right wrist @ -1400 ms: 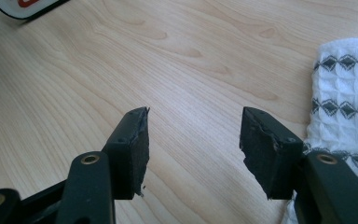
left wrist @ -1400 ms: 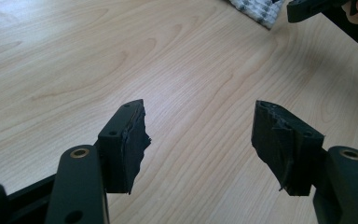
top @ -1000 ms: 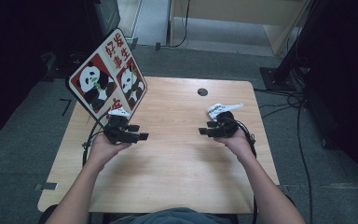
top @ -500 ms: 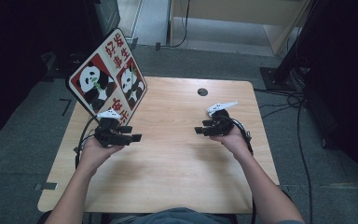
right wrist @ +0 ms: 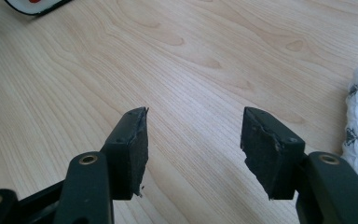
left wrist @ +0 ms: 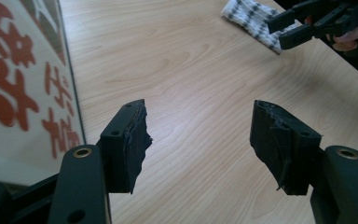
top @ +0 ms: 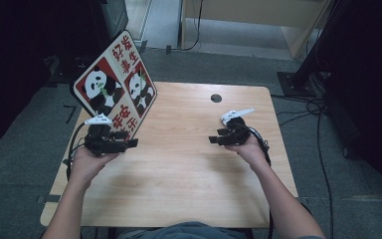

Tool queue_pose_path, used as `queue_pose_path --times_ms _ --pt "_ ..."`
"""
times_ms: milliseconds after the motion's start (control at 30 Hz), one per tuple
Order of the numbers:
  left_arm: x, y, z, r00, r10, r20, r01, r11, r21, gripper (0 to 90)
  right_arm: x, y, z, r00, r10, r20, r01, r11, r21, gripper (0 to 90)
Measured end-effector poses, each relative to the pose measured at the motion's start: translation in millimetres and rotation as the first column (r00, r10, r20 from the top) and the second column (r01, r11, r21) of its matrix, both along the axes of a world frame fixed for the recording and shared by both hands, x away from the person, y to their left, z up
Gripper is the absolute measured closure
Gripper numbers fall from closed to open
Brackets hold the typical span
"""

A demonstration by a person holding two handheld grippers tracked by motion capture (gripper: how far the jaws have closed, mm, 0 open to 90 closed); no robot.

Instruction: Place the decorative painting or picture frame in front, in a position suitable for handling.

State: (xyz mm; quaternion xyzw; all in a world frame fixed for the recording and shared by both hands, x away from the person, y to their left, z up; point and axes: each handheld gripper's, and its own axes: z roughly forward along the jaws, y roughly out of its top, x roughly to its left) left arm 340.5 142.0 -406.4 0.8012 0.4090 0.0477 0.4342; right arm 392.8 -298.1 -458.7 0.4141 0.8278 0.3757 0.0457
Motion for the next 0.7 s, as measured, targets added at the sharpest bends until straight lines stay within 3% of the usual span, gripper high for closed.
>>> queue_pose_path --times_ms 567,700 --pt "-6.7 36.7 11.2 0.9976 0.070 0.001 -0.070 0.9971 -0.030 36.7 0.5 -0.8 -0.6 1.0000 0.001 -0.002 -0.001 1.000 0.002 42.1" --pt "-8.2 45.4 12.4 0.9956 0.094 -0.002 -0.094 0.9954 -0.020 36.7 0.7 -0.7 -0.9 1.0000 0.003 -0.004 -0.003 1.000 -0.003 42.1"
